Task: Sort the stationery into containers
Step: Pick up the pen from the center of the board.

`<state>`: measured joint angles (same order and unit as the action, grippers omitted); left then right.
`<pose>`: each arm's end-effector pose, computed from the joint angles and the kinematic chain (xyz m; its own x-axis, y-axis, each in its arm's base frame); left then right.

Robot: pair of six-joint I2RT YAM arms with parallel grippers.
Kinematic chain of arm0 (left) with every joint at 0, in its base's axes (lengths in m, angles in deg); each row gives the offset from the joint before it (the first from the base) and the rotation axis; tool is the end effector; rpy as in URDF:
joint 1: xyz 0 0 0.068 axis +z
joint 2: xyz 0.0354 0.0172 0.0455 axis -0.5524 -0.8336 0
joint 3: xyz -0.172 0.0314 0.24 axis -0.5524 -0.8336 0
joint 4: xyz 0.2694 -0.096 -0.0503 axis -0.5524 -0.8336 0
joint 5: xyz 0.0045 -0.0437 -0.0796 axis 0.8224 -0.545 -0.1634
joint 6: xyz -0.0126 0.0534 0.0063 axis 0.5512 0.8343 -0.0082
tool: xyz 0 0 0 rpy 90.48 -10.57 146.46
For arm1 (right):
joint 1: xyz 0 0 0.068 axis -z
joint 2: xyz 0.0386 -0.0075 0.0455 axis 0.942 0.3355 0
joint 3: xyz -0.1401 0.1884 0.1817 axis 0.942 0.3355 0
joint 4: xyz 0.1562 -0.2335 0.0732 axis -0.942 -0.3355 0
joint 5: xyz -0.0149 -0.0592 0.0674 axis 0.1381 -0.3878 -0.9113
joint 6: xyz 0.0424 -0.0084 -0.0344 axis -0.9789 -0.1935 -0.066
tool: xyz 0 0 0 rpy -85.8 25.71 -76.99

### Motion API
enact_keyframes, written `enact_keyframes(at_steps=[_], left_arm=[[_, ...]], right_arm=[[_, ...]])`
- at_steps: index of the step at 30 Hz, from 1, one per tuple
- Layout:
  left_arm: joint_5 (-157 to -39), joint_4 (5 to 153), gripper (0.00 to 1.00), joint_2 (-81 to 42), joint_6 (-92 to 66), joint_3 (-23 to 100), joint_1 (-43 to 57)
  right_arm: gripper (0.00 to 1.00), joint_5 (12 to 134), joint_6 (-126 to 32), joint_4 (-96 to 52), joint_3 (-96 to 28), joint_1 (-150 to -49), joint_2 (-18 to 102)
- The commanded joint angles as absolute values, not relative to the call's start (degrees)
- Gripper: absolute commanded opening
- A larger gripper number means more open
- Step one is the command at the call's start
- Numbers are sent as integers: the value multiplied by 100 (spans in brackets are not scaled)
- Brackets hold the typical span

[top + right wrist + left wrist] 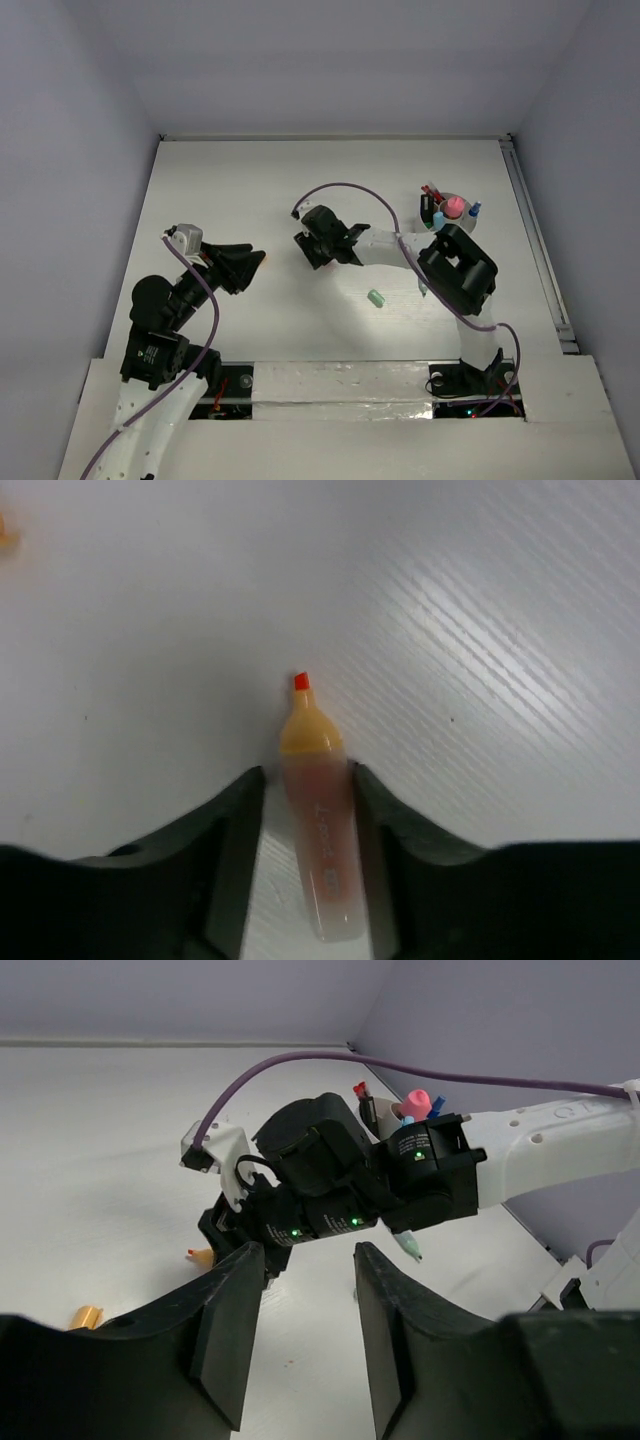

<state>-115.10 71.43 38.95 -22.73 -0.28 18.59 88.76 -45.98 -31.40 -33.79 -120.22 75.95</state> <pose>0.0907 -0.0411 0.3533 -0.0694 -0.3246 -0.9433 0.6634 0.6912 -0.2866 0.3043 0.3523 0.1626 -0.5565 -0.5045 -0.6601 -0.6454 0.7629 -0.0390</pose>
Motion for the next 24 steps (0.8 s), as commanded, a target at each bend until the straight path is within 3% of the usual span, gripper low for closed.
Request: enact_keyframes(at_steps=[1,3,7,10,17,24], left_arm=[[-11519,7387,40,3826,-2306,28,1877],[-11536,7396,45,3826,-2306,28,1877],[-11580,7405,49,3791,-2306,28,1877],[-11589,7405,47,3782,-2306,28,1877],[-11615,7413,44,3677,-2314,20,1877],[-11694,7440,37,3518,-2314,11,1877]], right_arm=[[42,9088,-4758,-3342,-3657,-12005,7861],[21,9202,-4819,-3281,-3631,-12005,7818],[2,9448,-5135,-3035,-3421,-12005,7213],[0,9475,-5442,-2754,-3236,-12005,6363],[0,8300,-6541,-1655,-2806,-12005,4726],[0,8042,-7544,-532,-2515,-12479,4460]])
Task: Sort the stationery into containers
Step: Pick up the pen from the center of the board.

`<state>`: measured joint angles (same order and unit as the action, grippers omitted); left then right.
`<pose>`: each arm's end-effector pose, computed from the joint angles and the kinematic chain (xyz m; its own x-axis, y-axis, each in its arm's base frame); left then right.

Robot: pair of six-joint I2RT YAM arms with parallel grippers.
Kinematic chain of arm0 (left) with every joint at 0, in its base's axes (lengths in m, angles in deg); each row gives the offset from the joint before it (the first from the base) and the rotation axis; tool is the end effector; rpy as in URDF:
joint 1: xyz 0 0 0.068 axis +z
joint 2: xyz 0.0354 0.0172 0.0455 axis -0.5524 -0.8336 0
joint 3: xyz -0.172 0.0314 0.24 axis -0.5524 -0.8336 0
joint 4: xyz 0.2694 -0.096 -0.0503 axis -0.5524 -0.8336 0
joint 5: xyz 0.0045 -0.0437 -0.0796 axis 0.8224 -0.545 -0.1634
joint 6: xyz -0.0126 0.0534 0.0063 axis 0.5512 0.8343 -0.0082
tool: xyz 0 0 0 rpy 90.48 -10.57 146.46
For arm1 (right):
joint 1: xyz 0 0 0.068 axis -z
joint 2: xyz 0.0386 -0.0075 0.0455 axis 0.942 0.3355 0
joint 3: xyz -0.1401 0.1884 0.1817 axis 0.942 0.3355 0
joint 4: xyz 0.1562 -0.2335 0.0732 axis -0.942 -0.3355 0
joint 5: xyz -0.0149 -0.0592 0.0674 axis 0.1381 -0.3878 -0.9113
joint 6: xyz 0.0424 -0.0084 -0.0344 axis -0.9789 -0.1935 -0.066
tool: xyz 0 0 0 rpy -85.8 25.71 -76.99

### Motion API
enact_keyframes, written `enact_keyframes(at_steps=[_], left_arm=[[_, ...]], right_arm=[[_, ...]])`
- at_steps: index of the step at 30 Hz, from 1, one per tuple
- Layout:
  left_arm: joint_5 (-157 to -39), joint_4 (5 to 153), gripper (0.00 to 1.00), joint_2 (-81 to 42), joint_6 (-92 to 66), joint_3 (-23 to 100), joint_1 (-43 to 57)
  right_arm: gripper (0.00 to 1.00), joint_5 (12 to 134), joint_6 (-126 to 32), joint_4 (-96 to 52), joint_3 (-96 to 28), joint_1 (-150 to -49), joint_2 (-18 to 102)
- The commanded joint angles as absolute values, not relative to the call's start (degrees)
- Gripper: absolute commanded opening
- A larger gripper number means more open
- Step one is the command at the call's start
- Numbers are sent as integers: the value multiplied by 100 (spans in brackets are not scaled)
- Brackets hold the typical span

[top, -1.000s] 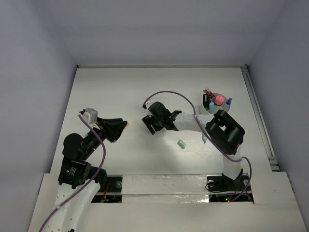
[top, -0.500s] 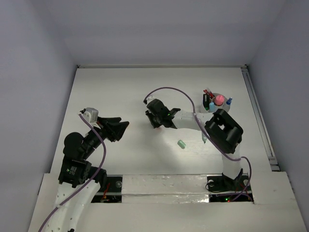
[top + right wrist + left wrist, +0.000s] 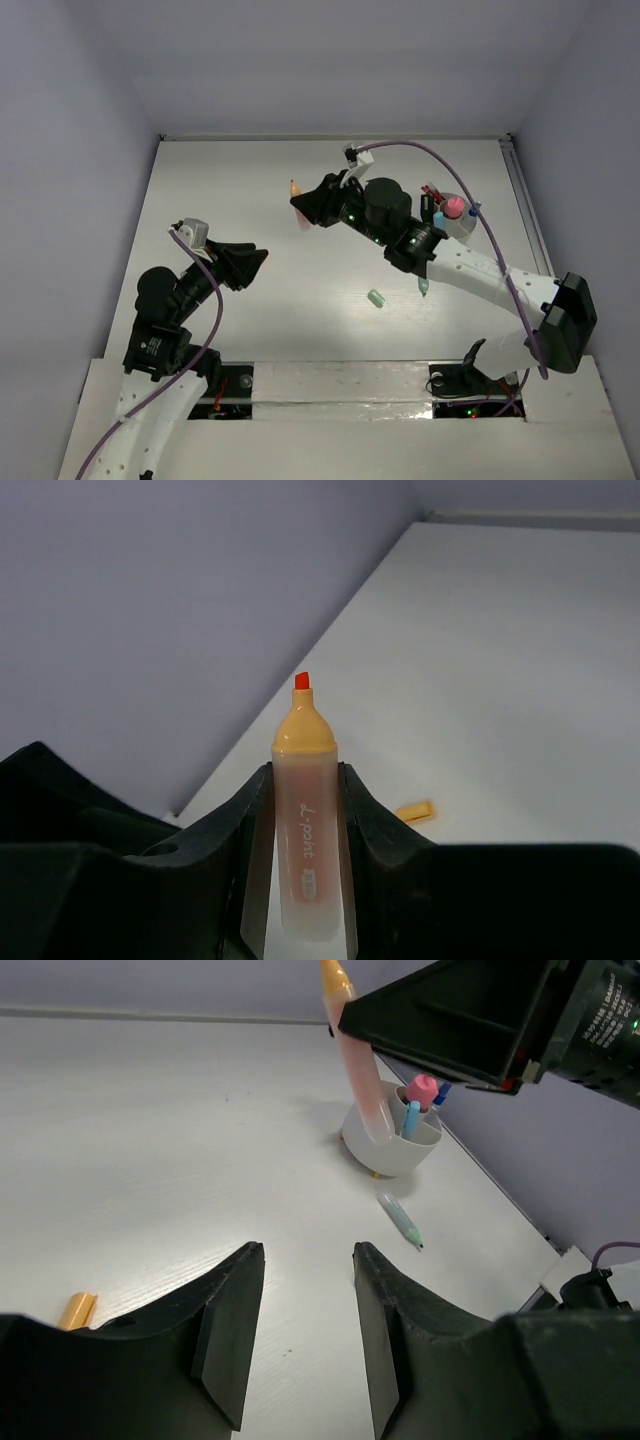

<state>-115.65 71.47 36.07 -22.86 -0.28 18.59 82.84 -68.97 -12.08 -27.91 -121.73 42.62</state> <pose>0.1020 -0.0445 0.3492 -0.1187 -0.3118 -0.9427 0.6555 0.6885 -0.3102 0.2331 0.2891 0.3961 -0.3884 0.2845 -0.8765 -0.6512 0.5882 0.4795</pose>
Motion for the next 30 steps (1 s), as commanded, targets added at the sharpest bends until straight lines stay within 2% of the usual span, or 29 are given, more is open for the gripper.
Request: enact_keyframes(at_steps=[1,9,30], left_arm=[[-11712,7448,37,3501,-2323,11,1877],[-11817,7484,37,3422,-2323,2,1877],[-11703,7413,31,3316,-2314,20,1877]], right_arm=[[0,8042,-7657,-416,-2497,-12550,4486],[0,8736,-7966,480,-2383,-13016,4961],[1,9782,-7518,859,-2813,-13754,5295]])
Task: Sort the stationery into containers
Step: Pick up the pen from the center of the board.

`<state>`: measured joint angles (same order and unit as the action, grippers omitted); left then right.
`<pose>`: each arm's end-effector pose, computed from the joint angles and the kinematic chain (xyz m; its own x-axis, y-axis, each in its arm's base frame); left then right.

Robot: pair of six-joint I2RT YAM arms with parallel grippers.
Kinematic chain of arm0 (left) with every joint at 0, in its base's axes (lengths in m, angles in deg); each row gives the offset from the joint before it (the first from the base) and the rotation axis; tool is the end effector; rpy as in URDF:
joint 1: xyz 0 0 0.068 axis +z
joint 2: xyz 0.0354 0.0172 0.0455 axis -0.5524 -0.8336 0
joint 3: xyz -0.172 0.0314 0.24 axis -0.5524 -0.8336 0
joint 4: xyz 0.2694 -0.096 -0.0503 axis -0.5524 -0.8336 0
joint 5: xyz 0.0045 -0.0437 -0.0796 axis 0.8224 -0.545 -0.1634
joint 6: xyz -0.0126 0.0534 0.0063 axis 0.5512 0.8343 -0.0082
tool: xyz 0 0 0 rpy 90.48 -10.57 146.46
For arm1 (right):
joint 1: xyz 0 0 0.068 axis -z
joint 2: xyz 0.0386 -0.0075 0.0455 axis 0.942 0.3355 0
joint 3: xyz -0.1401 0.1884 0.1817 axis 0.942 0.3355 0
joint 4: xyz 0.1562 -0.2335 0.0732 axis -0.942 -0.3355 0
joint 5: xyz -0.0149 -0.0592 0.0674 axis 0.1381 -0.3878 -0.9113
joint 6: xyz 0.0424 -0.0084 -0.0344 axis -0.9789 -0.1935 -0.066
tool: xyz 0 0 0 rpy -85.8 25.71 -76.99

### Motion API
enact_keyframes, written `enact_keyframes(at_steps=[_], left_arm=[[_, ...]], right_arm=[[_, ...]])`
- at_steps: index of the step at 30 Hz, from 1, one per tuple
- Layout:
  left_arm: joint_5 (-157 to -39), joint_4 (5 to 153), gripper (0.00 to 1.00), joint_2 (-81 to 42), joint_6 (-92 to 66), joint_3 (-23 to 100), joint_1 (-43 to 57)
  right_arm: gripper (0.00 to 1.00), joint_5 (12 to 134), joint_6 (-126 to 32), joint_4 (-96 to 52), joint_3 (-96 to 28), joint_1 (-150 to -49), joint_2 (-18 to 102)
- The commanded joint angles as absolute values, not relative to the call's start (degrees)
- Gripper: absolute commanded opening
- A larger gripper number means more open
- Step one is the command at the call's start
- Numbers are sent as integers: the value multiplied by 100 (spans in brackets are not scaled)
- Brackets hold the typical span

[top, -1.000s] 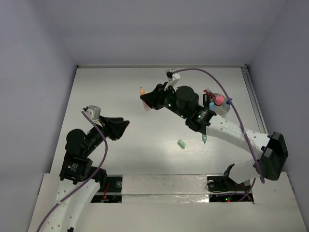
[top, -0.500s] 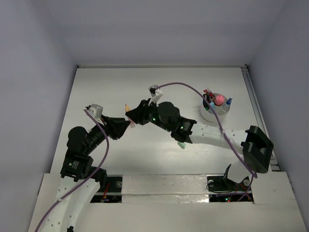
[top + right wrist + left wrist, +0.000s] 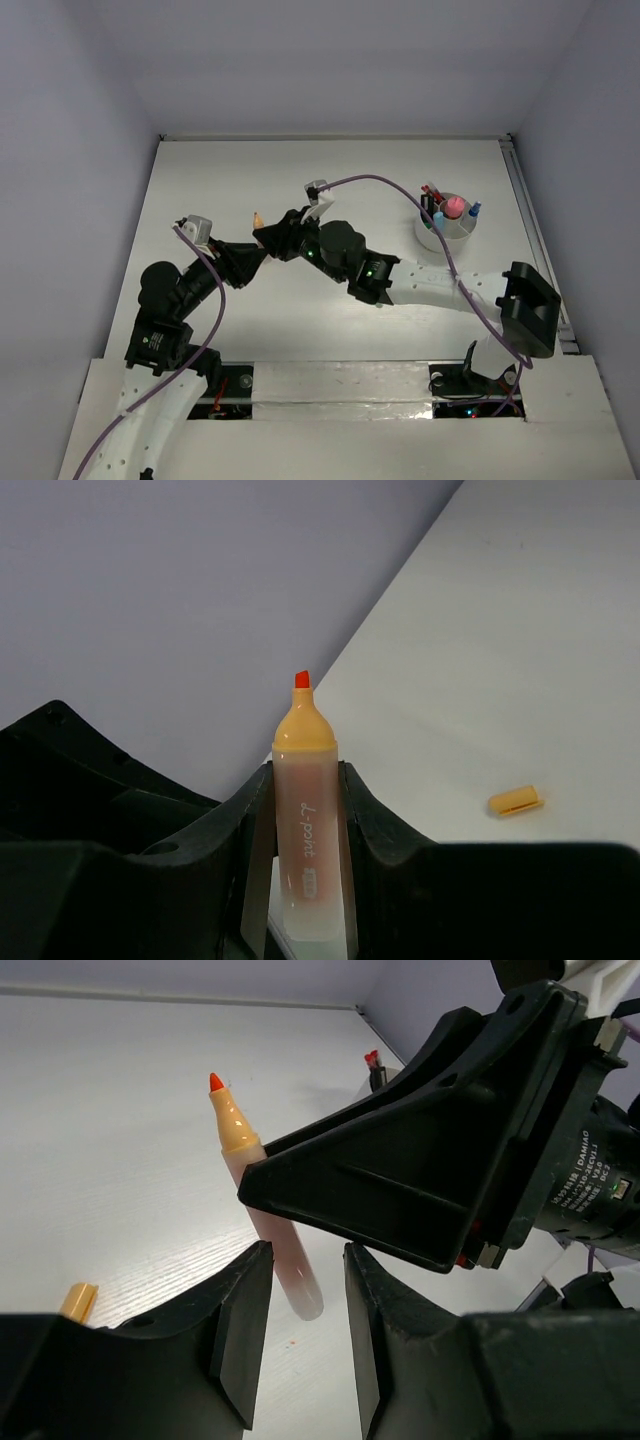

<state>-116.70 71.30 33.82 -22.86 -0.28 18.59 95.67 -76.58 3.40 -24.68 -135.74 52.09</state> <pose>0.1105 -0.0473 0.3451 -0.1621 -0.2970 -0.9410 0.6552 0.6807 -0.3278 0.1804 0.3698 0.3425 -0.4555 0.3816 -0.8043 -0.6221 0.5098 0.5942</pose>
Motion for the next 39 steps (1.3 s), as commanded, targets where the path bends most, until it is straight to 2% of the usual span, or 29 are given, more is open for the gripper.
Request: enact_keyframes(at_steps=[1,13,17,21,26,28,30,31,32,33,35,36,37,39], left_arm=[[-11694,7405,31,3316,-2314,20,1877],[-11589,7361,30,3342,-2314,28,1877],[-11615,7370,35,3325,-2314,28,1877],[-11624,7361,35,3263,-2314,28,1877],[-11589,7352,27,3255,-2314,37,1877],[-11580,7352,15,3254,-2306,46,1877],[-11563,7334,9,3281,-2306,46,1877],[-11554,7334,1,3298,-2297,55,1877],[-11536,7317,0,3342,-2297,55,1877],[-11510,7308,0,3368,-2288,63,1877],[-11449,7308,0,3439,-2288,64,1877],[-11431,7308,0,3500,-2288,64,1877],[-11422,7299,0,3518,-2297,64,1877],[-11361,7290,0,3597,-2297,72,1877]], right_arm=[[1,9817,-7483,885,-2840,-13754,5313],[2,10459,-6842,1088,-2911,-14018,5216],[2,10547,-6596,1062,-2919,-14071,5155],[2,10521,-6551,1053,-2998,-14202,5225],[2,10468,-6595,1088,-3086,-14370,5365],[2,10477,-6613,1114,-3077,-14431,5401],[2,10503,-6630,1114,-3034,-14431,5392],[2,10521,-6639,1114,-3007,-14431,5383],[3,10547,-6674,1114,-2972,-14431,5357],[6,10660,-6683,1106,-2920,-14431,5322],[23,10766,-6709,1114,-2674,-14431,5129],[34,10897,-6709,1132,-2577,-14431,5033],[52,10960,-6701,1106,-2402,-14431,4831],[68,11091,-6666,966,-2252,-14431,4602]])
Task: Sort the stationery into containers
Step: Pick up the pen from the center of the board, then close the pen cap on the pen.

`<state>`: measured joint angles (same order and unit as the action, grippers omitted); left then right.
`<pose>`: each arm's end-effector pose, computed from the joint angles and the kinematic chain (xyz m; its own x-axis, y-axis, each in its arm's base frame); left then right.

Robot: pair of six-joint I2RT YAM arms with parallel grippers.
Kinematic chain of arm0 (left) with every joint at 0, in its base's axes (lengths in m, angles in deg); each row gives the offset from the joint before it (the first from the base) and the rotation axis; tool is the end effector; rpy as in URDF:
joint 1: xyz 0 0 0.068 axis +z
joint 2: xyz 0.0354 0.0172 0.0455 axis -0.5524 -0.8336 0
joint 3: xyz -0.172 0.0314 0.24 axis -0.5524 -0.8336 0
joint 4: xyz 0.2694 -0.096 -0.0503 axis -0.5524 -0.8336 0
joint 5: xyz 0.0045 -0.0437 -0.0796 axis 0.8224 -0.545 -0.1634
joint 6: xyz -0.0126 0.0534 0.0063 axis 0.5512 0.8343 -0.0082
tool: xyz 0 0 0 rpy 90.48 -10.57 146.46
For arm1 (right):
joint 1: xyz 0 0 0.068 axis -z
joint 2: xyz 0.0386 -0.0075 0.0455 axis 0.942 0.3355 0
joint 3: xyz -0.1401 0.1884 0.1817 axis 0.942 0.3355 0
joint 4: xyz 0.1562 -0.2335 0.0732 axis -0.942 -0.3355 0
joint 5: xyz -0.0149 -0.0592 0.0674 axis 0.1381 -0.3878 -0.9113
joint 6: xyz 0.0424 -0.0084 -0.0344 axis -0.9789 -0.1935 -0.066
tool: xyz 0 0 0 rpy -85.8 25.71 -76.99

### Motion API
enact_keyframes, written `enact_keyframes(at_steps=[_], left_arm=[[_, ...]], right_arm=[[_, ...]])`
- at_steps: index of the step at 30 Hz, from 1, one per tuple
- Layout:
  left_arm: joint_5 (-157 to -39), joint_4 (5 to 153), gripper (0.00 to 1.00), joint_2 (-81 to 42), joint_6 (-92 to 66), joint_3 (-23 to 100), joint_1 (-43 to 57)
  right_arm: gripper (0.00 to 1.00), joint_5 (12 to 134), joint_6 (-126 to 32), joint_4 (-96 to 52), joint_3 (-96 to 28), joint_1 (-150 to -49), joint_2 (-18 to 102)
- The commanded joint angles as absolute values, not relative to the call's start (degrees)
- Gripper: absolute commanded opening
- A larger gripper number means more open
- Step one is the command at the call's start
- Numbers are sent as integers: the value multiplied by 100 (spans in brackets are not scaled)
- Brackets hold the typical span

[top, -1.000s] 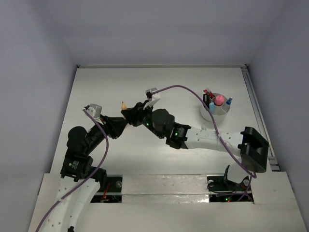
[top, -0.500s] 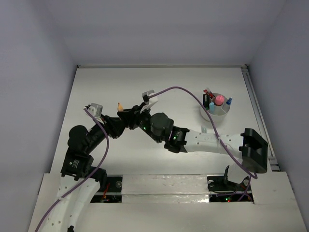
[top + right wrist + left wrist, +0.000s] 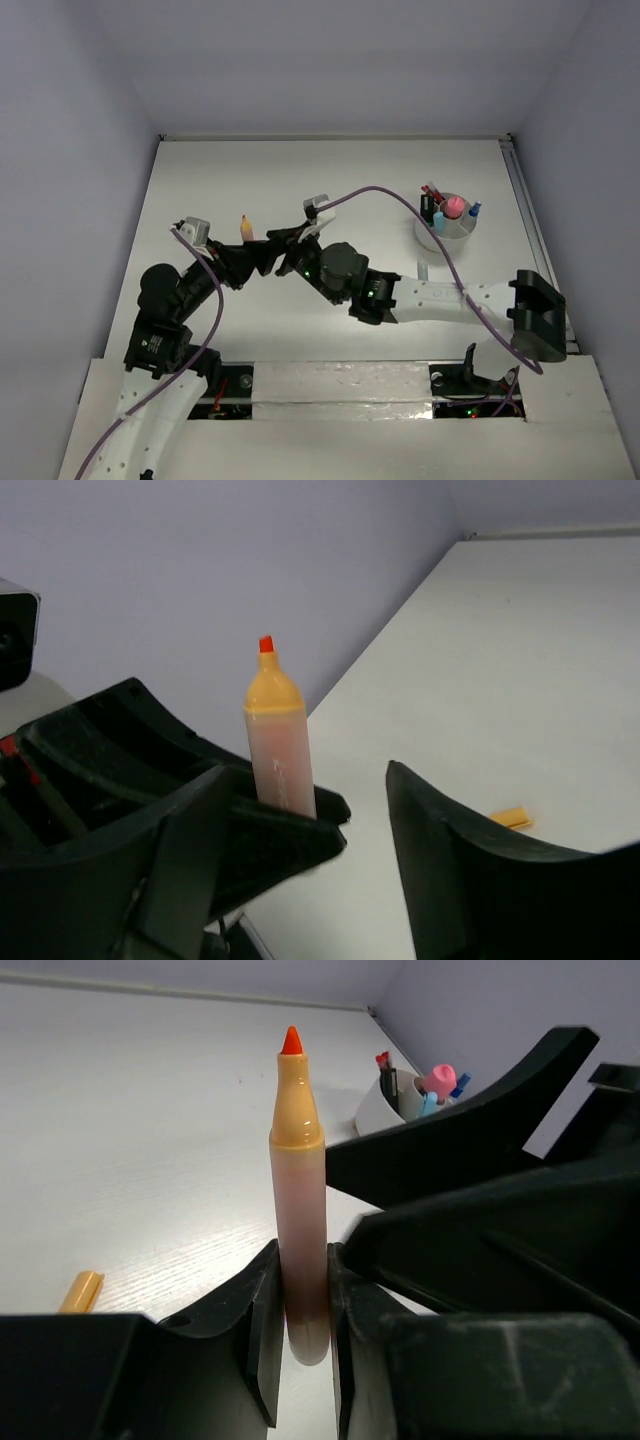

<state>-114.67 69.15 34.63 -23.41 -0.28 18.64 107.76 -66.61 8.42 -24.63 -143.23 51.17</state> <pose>0.1086 -0.0455 0.3425 -0.1792 -0.3069 -0.9347 0.6206 0.7020 -0.3495 0.1356 0.3810 0.3577 -0.2909 0.4010 -0.8686 -0.6575 0.5758 0.4860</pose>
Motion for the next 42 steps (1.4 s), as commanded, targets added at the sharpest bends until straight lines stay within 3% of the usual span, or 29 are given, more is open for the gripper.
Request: enact_keyframes(at_steps=[1,6,8,11,12,13,18,21,24,25,29,35,42], left_arm=[[-11343,7273,0,3606,-2297,72,1877],[-11088,7194,0,3737,-2314,108,1877],[-11001,7185,0,3782,-2323,108,1877],[-10939,7167,0,3861,-2332,108,1877],[-10938,7167,0,3878,-2341,116,1877],[-10938,7167,0,3878,-2341,116,1877],[-10903,7158,0,3949,-2341,116,1877],[-10868,7150,0,4028,-2349,116,1877],[-10851,7150,0,4063,-2358,108,1877],[-10868,7150,0,4054,-2350,108,1877],[-10903,7158,0,4028,-2341,116,1877],[-10825,7141,0,4098,-2341,134,1929],[-10534,7071,0,4432,-2349,178,1982]], right_arm=[[71,11118,-6657,913,-2182,-14431,4479],[74,11302,-6630,675,-1646,-14431,3819],[61,11356,-6674,649,-1505,-14370,3749],[10,11181,-6946,289,-1521,-14133,3958],[1,11137,-7025,-77,-1722,-14080,4246],[0,11066,-7069,-203,-1828,-14010,4406],[0,10540,-7043,-266,-2163,-13685,5250],[4,9627,-7000,-309,-2365,-13176,5751],[27,8282,-6141,-616,-2996,-12859,6401],[41,7871,-5790,-1009,-3233,-12858,6577],[66,7463,-4233,-2074,-4385,-12858,7534],[70,7366,-2458,-3368,-5669,-12858,8626],[70,7155,-1736,-4088,-6601,-12752,9241]])
